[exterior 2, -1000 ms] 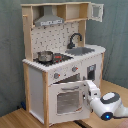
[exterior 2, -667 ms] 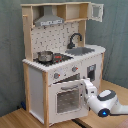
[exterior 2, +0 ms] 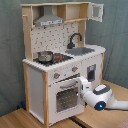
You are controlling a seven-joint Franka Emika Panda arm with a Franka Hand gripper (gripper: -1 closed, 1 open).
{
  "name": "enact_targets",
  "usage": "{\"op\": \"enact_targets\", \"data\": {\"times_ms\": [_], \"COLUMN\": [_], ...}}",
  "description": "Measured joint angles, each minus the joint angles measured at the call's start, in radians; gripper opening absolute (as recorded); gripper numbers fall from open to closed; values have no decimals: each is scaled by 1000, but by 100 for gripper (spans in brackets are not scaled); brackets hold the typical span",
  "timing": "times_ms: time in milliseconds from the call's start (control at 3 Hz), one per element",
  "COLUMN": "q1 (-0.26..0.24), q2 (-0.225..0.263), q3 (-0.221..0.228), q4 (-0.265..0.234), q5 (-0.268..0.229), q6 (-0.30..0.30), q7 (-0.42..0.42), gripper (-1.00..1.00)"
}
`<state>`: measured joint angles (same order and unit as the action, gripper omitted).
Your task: Play with the kitchen
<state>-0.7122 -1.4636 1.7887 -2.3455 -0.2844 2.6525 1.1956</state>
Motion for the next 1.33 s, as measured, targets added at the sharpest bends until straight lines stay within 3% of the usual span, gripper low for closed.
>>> {"op": "enact_targets", "data": {"times_ms": [667,1333], "q1": [-99,86], "q2": [0,1], "q3": [-23,-49], "q4": [0,-14], "q5": [0,1], "q6": [172,102], "q7": [-48,-67], "gripper": [100,100]}}
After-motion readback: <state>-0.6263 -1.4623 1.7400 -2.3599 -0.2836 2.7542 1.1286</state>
